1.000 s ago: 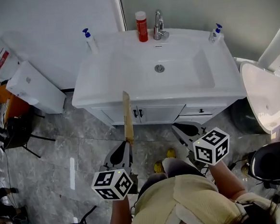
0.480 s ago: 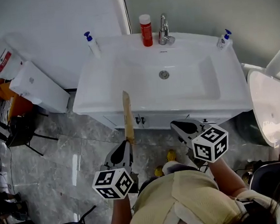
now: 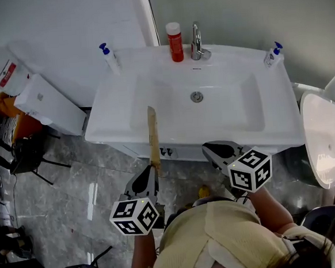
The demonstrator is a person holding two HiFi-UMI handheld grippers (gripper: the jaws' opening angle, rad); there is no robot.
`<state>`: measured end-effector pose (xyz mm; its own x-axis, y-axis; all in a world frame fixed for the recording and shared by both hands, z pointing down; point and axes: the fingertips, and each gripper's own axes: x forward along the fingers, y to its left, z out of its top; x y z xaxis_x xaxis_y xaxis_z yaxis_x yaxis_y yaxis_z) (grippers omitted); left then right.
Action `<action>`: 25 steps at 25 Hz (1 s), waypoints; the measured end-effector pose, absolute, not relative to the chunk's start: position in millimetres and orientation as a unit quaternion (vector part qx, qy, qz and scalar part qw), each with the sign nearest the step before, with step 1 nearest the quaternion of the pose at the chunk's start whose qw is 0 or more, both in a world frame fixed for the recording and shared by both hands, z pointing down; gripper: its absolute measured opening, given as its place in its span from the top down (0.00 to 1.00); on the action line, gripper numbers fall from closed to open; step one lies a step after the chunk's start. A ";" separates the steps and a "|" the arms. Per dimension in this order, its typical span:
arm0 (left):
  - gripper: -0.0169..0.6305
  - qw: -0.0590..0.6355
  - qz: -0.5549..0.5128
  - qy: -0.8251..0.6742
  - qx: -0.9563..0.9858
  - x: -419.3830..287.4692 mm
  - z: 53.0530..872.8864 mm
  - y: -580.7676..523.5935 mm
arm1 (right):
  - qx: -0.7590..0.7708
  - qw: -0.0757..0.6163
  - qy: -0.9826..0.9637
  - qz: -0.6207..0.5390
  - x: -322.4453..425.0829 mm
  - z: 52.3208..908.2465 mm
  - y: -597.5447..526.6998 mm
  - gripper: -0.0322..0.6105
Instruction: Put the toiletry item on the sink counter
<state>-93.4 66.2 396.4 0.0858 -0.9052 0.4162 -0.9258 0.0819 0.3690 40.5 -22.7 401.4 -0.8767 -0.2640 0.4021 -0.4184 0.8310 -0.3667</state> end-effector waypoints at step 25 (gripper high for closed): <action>0.90 0.298 0.037 -0.683 0.666 -88.3 410.7 -10.9 | 0.181 0.158 -0.939 0.245 59.0 414.9 -89.2 0.91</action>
